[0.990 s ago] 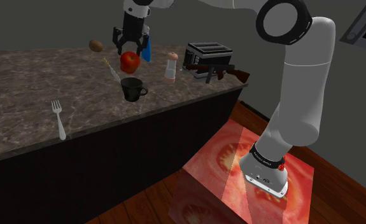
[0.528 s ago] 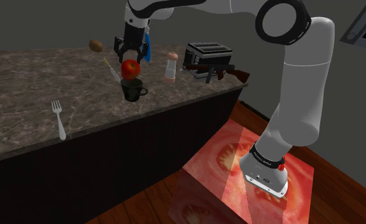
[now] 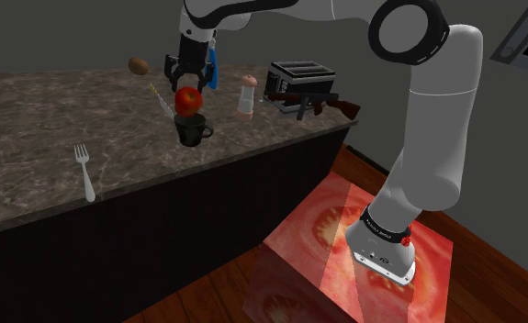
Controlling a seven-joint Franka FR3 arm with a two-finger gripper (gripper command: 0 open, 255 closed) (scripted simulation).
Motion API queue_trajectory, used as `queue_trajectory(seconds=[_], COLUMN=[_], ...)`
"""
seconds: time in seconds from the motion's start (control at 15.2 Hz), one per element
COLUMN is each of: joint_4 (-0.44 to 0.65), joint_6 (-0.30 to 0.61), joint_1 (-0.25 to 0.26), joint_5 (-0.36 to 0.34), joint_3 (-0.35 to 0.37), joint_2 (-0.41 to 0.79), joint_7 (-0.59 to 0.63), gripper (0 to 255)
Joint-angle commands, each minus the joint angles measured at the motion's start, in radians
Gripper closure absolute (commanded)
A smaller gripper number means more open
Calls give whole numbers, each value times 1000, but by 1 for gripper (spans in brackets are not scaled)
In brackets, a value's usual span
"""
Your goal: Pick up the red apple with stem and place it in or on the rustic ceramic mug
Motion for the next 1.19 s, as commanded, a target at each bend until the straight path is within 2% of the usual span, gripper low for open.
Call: queue_trajectory(seconds=[0.0,0.33,0.59,1.12], joint_4=[0,0,73,73], joint_6=[0,0,-108,-108], joint_1=[0,0,-7,-7], joint_5=[0,0,-1,-1], joint_3=[0,0,-3,-3], joint_2=[0,0,-36,-36], joint_7=[0,0,2,2], gripper=[0,0,0,0])
